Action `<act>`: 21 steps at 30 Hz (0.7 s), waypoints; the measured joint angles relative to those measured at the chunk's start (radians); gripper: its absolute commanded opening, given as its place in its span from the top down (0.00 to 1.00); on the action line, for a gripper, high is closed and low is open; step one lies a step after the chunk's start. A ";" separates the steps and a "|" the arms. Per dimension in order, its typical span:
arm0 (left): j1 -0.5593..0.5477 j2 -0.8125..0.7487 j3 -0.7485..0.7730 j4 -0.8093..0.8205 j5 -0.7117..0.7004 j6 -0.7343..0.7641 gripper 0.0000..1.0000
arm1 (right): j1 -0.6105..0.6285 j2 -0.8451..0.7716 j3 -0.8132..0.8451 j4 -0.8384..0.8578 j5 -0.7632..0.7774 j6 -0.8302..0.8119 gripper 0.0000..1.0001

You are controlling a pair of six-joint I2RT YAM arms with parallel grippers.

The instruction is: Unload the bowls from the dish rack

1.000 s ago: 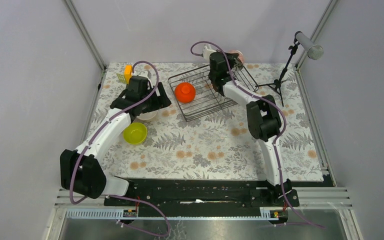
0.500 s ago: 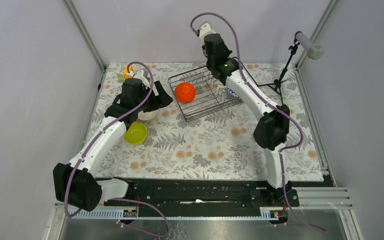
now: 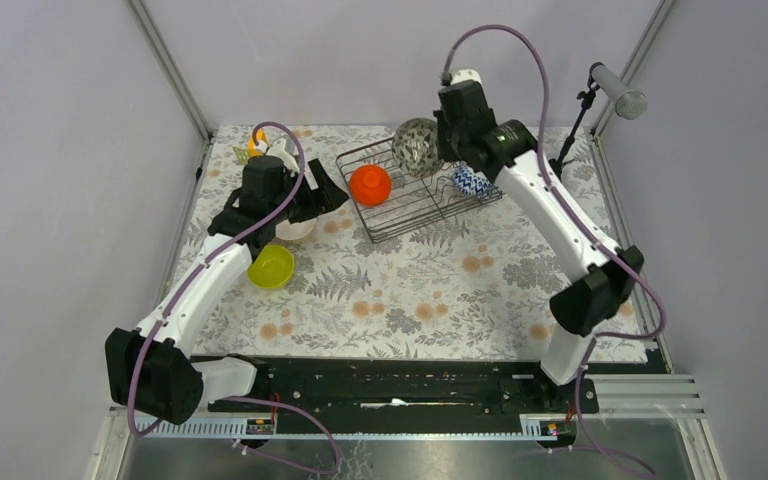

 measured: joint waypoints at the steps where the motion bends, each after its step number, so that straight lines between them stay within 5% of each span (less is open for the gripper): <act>1: 0.000 0.000 0.000 -0.001 0.000 -0.002 0.17 | -0.001 -0.036 -0.041 -0.019 -0.024 0.045 1.00; 9: 0.000 0.005 0.002 -0.008 -0.010 -0.003 0.17 | -0.053 -0.391 -0.562 -0.100 -0.200 0.364 1.00; 13: 0.000 0.024 0.004 -0.010 -0.020 -0.002 0.17 | -0.186 -0.547 -0.809 -0.103 -0.316 0.434 1.00; 21: 0.000 0.050 0.027 -0.024 -0.024 0.008 0.17 | -0.349 -0.610 -1.065 0.008 -0.461 0.454 1.00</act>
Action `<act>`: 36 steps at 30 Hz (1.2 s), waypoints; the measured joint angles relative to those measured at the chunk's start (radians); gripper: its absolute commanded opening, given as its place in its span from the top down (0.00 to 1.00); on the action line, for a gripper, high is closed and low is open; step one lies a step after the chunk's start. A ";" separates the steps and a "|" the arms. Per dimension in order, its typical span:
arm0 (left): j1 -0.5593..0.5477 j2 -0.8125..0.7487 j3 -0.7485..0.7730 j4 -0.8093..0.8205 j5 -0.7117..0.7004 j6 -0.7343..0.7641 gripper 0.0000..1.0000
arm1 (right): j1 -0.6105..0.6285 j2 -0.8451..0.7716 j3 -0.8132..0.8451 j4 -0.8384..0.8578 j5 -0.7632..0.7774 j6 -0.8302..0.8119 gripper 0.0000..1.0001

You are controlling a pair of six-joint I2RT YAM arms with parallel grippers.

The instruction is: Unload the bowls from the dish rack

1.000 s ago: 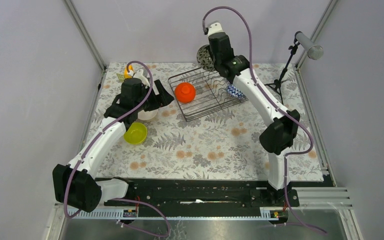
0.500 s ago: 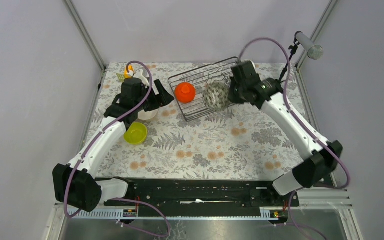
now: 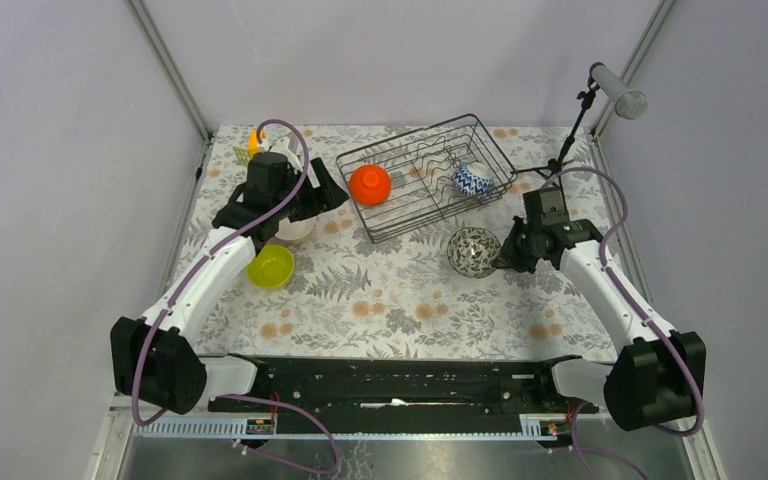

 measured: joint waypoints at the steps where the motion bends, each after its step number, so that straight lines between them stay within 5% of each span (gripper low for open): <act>1: 0.000 0.000 0.003 0.000 0.000 0.003 0.17 | -0.010 0.002 -0.024 0.023 -0.021 -0.001 1.00; 18: 0.000 0.000 0.019 -0.047 -0.004 0.036 0.17 | -0.243 0.242 -0.163 0.383 -0.137 -0.016 0.97; 24: 0.000 0.000 0.019 -0.056 -0.010 0.051 0.16 | -0.248 0.272 -0.163 0.435 -0.147 -0.023 0.70; 29: 0.000 0.000 0.019 -0.056 -0.014 0.058 0.16 | -0.248 0.270 -0.160 0.438 -0.129 -0.041 0.34; 36: 0.000 0.000 0.018 -0.056 -0.015 0.065 0.16 | -0.245 0.191 -0.100 0.351 -0.056 -0.105 0.27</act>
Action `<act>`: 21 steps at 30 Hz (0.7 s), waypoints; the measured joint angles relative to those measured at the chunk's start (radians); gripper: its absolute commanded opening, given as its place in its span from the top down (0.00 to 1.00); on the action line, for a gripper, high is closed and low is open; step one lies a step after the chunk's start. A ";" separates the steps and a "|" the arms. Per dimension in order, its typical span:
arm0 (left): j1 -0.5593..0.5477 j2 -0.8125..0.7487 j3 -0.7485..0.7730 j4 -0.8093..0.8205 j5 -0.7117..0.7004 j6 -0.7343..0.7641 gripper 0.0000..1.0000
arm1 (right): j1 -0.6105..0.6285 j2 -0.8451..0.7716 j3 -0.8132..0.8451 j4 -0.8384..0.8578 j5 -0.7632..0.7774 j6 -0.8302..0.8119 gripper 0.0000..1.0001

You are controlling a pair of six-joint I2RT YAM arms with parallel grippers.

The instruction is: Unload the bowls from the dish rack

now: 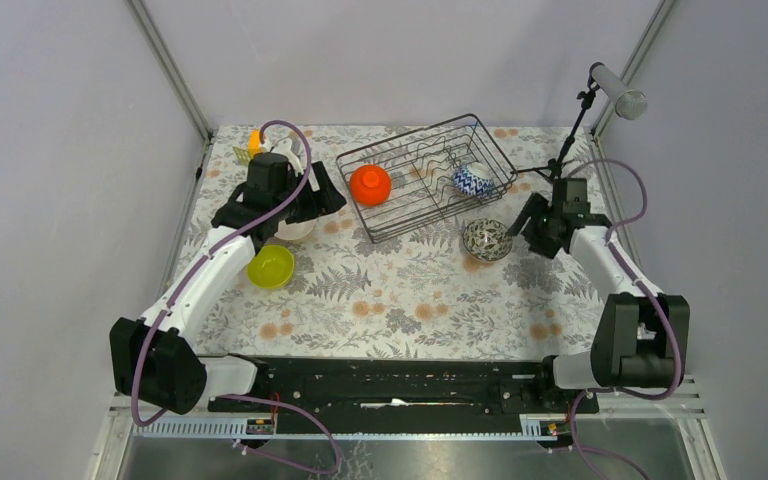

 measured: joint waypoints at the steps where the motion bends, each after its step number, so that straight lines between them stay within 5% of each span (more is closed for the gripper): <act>1: 0.000 0.000 -0.002 0.000 0.000 0.000 0.16 | 0.003 -0.013 0.031 -0.015 0.019 -0.014 0.27; 9: 0.000 0.000 -0.020 0.002 0.001 0.000 0.16 | 0.198 0.042 0.423 -0.077 0.164 -0.223 0.11; 14: 0.000 0.000 -0.047 0.004 0.011 -0.005 0.16 | 0.318 0.264 0.722 -0.103 0.212 -0.399 0.01; 21: 0.000 0.000 -0.051 0.006 0.021 -0.016 0.16 | 0.390 0.515 0.938 -0.180 0.323 -0.662 0.00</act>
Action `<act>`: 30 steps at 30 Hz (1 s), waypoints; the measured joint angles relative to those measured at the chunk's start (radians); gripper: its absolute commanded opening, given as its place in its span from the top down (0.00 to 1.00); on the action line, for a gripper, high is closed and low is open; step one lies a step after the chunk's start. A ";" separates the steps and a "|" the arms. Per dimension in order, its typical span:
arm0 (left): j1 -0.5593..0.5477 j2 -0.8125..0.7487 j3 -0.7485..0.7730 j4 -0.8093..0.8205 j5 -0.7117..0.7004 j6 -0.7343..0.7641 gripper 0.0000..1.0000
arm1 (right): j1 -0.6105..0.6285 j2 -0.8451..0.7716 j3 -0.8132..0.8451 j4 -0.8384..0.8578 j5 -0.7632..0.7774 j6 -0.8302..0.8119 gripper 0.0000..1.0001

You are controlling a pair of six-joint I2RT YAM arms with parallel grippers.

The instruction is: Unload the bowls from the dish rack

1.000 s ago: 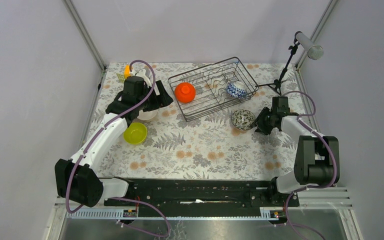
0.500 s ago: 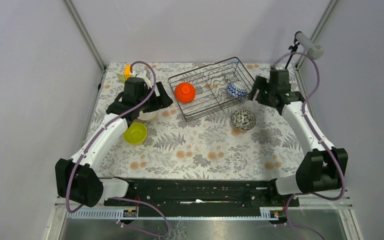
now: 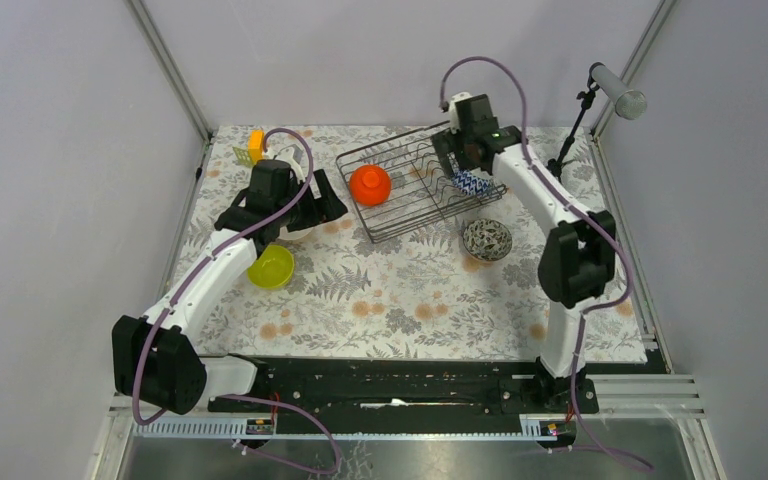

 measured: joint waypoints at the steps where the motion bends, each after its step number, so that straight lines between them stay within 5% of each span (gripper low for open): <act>1: 0.000 0.000 0.000 0.000 0.002 -0.001 0.16 | 0.010 0.025 0.014 -0.010 0.019 -0.031 0.00; 10: 0.000 0.000 -0.035 0.012 0.008 -0.003 0.16 | 0.074 0.172 0.085 -0.039 0.209 -0.257 0.00; 30: 0.000 0.000 -0.038 0.014 0.000 -0.003 0.16 | 0.120 0.260 0.044 0.048 0.445 -0.423 0.00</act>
